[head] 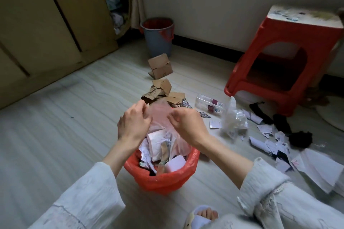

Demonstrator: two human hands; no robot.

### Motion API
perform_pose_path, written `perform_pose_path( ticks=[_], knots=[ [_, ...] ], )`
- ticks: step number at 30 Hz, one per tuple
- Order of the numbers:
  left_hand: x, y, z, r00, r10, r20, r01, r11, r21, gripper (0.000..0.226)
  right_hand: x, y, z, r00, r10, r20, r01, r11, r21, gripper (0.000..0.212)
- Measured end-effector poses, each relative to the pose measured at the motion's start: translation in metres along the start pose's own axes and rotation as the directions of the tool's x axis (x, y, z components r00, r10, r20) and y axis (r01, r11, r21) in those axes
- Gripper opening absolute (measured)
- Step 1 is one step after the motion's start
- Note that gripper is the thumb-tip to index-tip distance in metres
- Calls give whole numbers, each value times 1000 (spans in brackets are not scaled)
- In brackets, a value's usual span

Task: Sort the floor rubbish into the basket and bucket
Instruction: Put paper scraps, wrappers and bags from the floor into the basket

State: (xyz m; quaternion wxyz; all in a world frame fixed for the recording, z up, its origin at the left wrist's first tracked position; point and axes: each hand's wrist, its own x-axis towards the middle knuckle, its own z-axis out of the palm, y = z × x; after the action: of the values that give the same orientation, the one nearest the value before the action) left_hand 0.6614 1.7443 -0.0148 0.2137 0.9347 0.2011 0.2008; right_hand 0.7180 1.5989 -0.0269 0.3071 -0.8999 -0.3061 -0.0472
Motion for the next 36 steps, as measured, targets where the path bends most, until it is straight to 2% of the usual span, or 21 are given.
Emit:
perform_pose_path(
  ticks=[2,3,4,5,7,8,9,11,12,15,17,20,23,26,28,30,33,36],
  knots=[
    [-3,6,1,992,-127,26,129,980,-152,12,-9,-12,4,999,-47,-6,47,999,20,19],
    [-3,9,2,978,-193,84,209,939,-273,10,-12,-16,4,998,-58,31,57,998,22,24],
    [-3,12,1,955,-237,180,292,862,-414,10,-15,-18,4,995,-53,85,52,998,20,33],
    [-4,15,1,921,-242,306,379,740,-555,15,-16,-18,2,991,-33,132,29,999,25,41],
    [-8,20,-3,833,-122,540,532,445,-720,24,-16,-12,0,975,9,220,-23,998,59,53],
    [-9,19,-5,806,-43,590,563,360,-744,30,-16,-8,-1,964,12,264,-32,997,70,61],
    [-11,17,-7,789,10,615,573,349,-741,45,-16,-4,0,948,11,317,-35,997,69,69],
    [-12,13,-8,787,25,617,539,459,-706,71,-18,-1,3,910,-9,415,-19,998,63,80],
    [-13,13,-7,819,-6,574,482,552,-681,71,-20,-2,4,890,-25,455,-11,997,76,80],
    [-13,8,5,934,-108,341,285,800,-528,45,-25,-3,6,837,-29,546,-17,997,79,75],
    [-12,1,10,968,-124,220,205,894,-399,39,-29,0,9,830,-29,557,16,999,27,71],
    [-3,-14,15,990,-17,140,46,977,-209,37,-33,14,15,873,-12,487,21,1000,-14,67],
    [3,-21,26,964,185,191,-145,968,-205,36,-37,38,21,923,74,378,-50,996,-72,55],
    [7,-25,41,911,346,223,-290,924,-250,42,-44,61,38,947,105,304,-35,973,-228,39],
    [12,-28,51,881,409,237,-354,903,-245,44,-50,73,51,918,151,367,6,919,-394,50],
    [17,-31,58,851,471,233,-437,881,-184,45,-56,79,59,909,157,387,53,876,-479,60],
    [23,-31,65,766,589,257,-590,803,-84,46,-60,79,62,931,199,305,-50,900,-434,57],
    [28,-30,73,674,671,309,-701,713,-18,39,-65,80,62,914,279,294,-196,939,-283,49]
  ],
)
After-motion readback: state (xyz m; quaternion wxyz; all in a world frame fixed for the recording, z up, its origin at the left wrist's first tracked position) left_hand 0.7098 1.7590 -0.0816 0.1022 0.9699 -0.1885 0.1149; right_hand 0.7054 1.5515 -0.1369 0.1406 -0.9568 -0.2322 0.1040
